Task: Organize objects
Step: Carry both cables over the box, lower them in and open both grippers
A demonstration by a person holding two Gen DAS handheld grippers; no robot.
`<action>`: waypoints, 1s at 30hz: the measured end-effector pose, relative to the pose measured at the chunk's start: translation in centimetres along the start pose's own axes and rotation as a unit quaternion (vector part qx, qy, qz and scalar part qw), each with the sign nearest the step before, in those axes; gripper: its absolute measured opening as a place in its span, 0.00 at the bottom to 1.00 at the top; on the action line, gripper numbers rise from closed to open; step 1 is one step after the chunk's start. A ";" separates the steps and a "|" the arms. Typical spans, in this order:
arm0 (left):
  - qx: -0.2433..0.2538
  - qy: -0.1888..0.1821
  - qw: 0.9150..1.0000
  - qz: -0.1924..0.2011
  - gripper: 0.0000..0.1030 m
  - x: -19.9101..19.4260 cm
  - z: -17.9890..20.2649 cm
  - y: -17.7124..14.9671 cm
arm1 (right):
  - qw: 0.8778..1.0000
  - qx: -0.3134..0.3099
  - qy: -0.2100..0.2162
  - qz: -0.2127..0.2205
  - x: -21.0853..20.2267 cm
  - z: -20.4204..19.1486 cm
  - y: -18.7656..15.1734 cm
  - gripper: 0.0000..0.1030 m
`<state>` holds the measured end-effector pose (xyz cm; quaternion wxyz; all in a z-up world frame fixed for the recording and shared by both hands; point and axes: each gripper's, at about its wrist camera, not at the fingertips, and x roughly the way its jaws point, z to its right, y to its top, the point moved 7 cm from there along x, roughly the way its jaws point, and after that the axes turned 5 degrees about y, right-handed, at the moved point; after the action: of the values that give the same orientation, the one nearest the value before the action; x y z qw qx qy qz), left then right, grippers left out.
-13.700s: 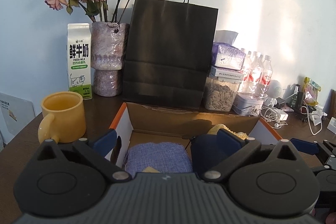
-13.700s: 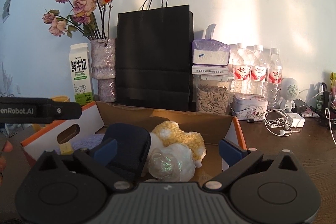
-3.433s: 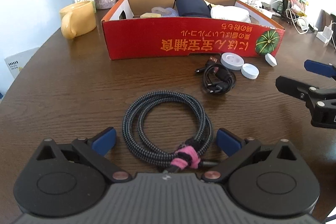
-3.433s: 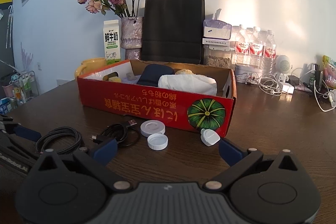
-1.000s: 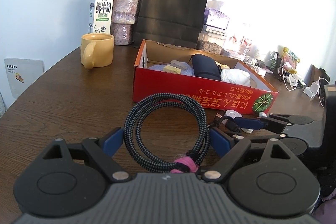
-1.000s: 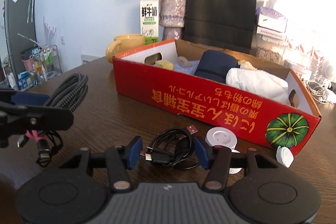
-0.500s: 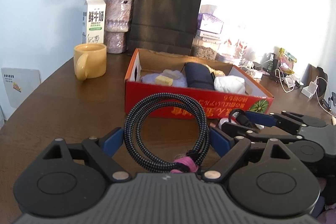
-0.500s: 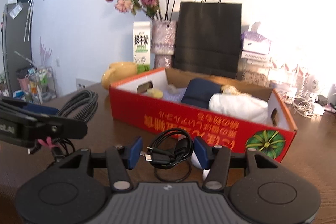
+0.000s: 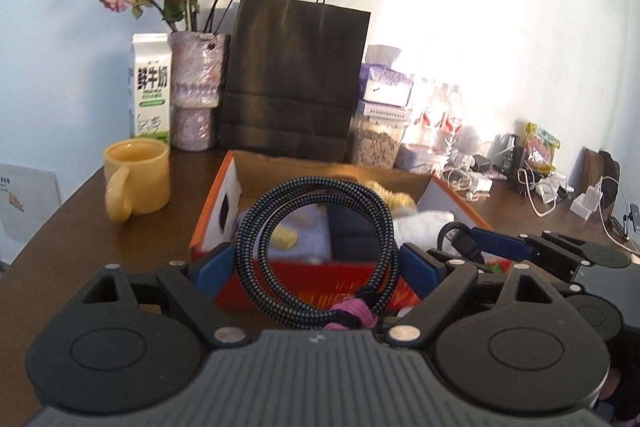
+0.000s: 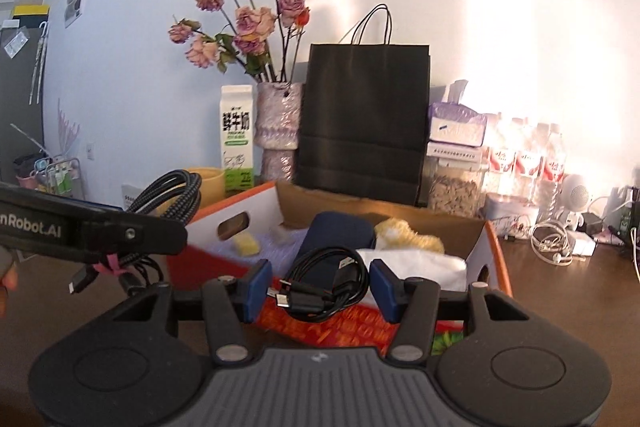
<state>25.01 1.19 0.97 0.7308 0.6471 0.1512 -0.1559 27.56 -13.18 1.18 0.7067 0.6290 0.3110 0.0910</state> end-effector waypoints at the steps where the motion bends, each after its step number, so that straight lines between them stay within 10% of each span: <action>1: 0.000 -0.001 1.000 0.003 0.86 0.4 0.2 0.4 | 1.000 0.000 -0.003 0.002 0.3 0.3 0.3 0.51; 30: 0.014 0.020 1.000 0.008 0.87 11.4 -0.5 4.3 | 0.998 0.042 -0.042 -0.008 8.4 8.4 1.8 0.51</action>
<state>37.19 1.81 -0.02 0.7200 0.6613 0.1579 -0.1392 39.34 -15.48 0.33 0.6926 0.6590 0.2898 0.0452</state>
